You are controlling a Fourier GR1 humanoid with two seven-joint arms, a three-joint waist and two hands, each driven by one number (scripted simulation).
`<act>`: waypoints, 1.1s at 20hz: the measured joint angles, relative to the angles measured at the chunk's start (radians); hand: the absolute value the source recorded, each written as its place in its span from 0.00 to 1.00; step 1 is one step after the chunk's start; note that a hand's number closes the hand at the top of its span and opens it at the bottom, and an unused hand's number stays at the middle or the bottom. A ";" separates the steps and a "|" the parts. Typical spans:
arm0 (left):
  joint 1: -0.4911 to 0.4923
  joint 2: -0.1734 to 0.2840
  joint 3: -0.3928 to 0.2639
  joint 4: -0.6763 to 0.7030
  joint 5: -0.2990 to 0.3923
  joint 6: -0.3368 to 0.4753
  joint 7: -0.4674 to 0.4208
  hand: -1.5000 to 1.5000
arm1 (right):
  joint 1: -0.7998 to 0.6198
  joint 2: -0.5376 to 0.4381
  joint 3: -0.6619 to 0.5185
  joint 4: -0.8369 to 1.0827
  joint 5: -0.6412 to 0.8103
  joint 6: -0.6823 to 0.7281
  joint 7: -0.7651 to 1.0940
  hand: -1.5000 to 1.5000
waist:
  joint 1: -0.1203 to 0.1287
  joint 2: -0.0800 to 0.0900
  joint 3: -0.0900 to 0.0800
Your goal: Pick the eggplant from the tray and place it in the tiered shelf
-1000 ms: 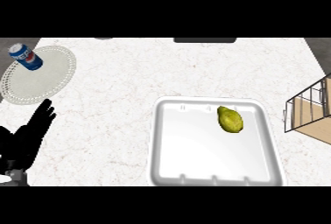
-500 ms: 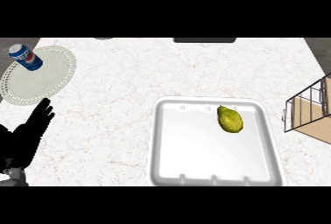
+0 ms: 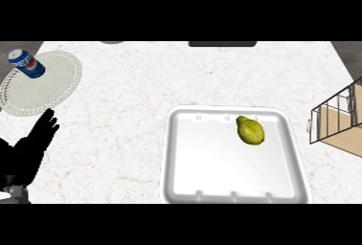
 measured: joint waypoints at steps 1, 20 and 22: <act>-0.007 0.000 0.001 0.001 -0.002 0.003 0.004 0.50 | -0.011 -0.002 -0.012 0.022 -0.020 0.013 0.005 0.00 | 0.000 0.000 0.000; 0.059 -0.013 0.035 -0.025 -0.004 0.004 -0.022 0.50 | 0.121 -0.337 -0.582 0.339 -0.383 0.384 0.099 0.00 | -0.047 -0.009 0.000; 0.068 -0.007 0.049 -0.015 0.005 -0.002 -0.030 0.50 | 0.182 -0.386 -0.651 0.410 -0.370 0.436 0.075 0.00 | -0.062 -0.011 0.001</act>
